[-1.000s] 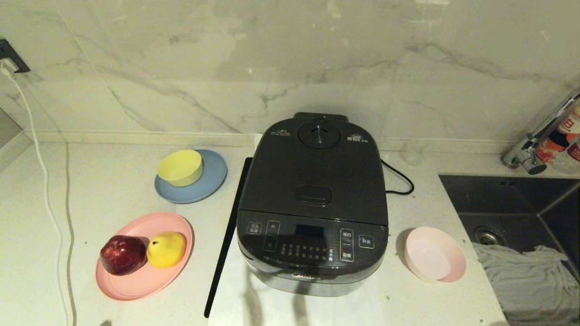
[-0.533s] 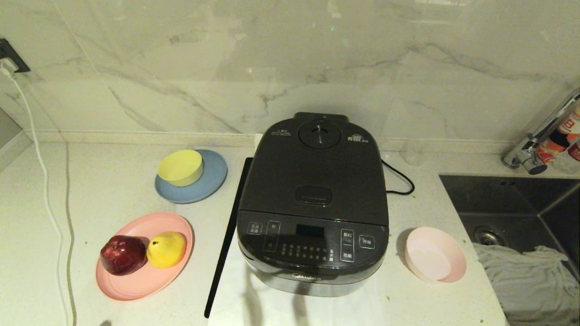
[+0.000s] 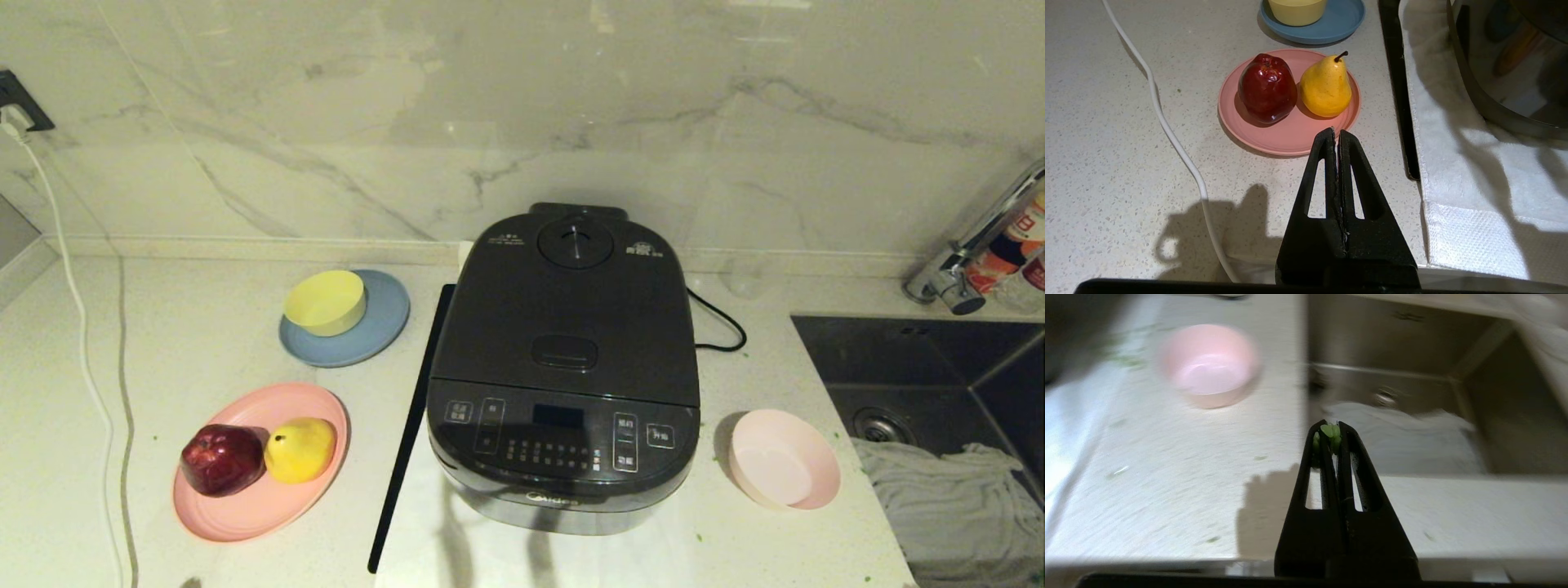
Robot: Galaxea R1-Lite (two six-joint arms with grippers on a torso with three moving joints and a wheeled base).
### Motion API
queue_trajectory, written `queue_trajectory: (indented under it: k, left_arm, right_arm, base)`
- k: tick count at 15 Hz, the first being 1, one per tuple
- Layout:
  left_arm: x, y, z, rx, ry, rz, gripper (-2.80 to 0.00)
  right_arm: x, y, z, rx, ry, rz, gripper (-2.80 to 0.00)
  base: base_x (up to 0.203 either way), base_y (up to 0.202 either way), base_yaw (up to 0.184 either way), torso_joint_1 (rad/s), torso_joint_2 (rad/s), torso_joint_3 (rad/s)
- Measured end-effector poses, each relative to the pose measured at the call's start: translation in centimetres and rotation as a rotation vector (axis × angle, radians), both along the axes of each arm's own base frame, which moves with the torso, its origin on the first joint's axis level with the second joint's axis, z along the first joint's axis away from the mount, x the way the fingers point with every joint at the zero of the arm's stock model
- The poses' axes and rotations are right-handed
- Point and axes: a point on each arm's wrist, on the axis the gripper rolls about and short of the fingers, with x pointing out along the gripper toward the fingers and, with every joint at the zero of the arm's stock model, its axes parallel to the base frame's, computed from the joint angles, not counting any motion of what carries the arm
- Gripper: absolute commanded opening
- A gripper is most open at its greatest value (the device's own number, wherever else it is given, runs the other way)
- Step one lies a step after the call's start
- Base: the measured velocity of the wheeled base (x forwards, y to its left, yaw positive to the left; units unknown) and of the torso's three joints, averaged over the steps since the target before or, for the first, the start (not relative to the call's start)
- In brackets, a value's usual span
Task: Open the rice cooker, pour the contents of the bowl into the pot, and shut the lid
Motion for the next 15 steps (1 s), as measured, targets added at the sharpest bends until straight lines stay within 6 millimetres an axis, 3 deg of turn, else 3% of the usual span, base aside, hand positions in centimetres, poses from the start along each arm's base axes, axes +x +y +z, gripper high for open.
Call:
queue_trajectory:
  k: [6,9,15]
  left_arm:
    - [0.0,0.0,0.0,0.0,0.0,0.0,-2.8]
    - [0.0,0.0,0.0,0.0,0.0,0.0,-2.8]
    - [0.0,0.0,0.0,0.0,0.0,0.0,-2.8]
  right_arm:
    - [0.4,-0.1,0.2,0.008,-0.136,-0.022,-2.8]
    - [0.6,0.2,-1.0,0.062,-0.058,0.096,-2.8]
    - [0.7,0.2,-1.4,0.062,-0.026,0.11,-2.8]
  base:
    - [0.0,0.0,0.0,0.0,0.0,0.0]
    - [0.0,0.0,0.0,0.0,0.0,0.0]
    - [0.0,0.0,0.0,0.0,0.0,0.0]
